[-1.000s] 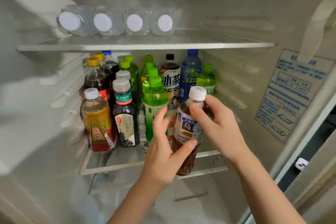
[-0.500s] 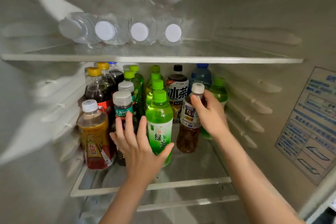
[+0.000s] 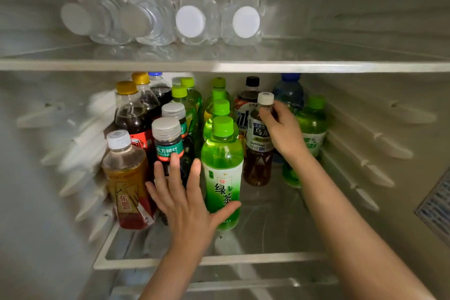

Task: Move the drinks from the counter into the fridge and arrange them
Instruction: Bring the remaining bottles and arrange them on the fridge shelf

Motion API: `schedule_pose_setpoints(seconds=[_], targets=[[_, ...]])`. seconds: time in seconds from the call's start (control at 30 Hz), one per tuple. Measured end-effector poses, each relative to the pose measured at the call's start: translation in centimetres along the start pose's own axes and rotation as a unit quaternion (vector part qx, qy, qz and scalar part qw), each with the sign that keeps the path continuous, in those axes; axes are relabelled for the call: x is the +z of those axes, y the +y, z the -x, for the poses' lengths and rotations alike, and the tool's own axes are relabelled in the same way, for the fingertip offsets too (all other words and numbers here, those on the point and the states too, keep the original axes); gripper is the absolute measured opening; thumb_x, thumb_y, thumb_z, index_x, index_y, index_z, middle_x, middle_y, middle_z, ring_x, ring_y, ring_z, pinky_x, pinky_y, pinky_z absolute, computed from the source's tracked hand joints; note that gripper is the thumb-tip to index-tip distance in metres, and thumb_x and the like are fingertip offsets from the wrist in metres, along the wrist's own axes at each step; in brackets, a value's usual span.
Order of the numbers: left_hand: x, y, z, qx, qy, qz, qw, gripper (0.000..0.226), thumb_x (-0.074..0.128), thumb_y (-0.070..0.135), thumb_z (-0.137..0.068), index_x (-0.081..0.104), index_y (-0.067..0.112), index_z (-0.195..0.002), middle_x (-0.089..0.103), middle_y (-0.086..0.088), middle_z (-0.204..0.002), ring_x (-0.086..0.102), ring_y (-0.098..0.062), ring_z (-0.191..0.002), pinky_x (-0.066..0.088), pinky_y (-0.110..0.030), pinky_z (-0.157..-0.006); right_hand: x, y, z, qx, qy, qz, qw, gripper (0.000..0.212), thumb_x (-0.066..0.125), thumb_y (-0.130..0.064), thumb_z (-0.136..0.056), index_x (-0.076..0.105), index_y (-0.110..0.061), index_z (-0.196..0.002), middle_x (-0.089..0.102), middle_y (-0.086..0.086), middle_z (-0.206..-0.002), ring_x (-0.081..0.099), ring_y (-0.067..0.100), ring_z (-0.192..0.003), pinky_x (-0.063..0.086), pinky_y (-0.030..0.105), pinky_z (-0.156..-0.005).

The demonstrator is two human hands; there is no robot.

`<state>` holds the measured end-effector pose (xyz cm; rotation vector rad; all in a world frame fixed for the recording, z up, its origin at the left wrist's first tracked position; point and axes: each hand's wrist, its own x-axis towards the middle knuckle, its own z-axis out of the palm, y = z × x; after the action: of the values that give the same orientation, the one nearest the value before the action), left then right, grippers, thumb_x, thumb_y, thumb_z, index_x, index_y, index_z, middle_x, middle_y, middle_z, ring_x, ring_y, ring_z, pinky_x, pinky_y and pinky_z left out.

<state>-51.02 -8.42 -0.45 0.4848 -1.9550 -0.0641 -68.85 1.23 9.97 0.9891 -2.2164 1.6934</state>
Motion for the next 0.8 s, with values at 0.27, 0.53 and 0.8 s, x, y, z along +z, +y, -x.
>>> schedule_pose_setpoints(seconds=[0.27, 0.53, 0.8], targets=[[-0.3, -0.1, 0.1, 0.005, -0.013, -0.001, 1.0, 0.099, 0.052, 0.08, -0.062, 0.031, 0.017, -0.136, 0.018, -0.013, -0.149, 0.009, -0.041, -0.14, 0.005, -0.065, -0.108, 0.7, -0.1, 0.1, -0.008, 0.01, -0.014, 1.0, 0.016, 0.048, -0.024, -0.098, 0.057, -0.014, -0.107, 0.057, -0.002, -0.101, 0.057, 0.02, -0.1, 0.046, 0.035, -0.086], [-0.5, -0.4, 0.4, 0.001, -0.024, 0.011, 1.0, 0.096, 0.053, 0.077, -0.066, 0.031, 0.015, -0.136, 0.015, -0.014, -0.152, 0.004, -0.037, -0.144, 0.006, -0.062, -0.111, -0.4, 0.2, 6.9, -0.042, 0.233, -0.008, 0.972, 0.039, 0.056, -0.028, -0.088, 0.054, -0.017, -0.125, 0.055, -0.007, -0.122, 0.052, 0.006, -0.113, 0.042, 0.023, -0.095], [-0.7, -0.3, 0.5, -0.008, -0.032, 0.012, 0.999, 0.083, 0.044, 0.074, -0.077, 0.034, 0.014, -0.134, 0.015, -0.013, -0.153, 0.001, -0.035, -0.146, 0.005, -0.06, -0.112, -1.1, 3.5, 9.1, 0.137, 0.209, 0.141, 0.958, 0.075, 0.069, -0.011, -0.08, 0.029, -0.004, -0.143, 0.042, 0.014, -0.14, 0.045, 0.031, -0.127, 0.043, 0.046, -0.101]])
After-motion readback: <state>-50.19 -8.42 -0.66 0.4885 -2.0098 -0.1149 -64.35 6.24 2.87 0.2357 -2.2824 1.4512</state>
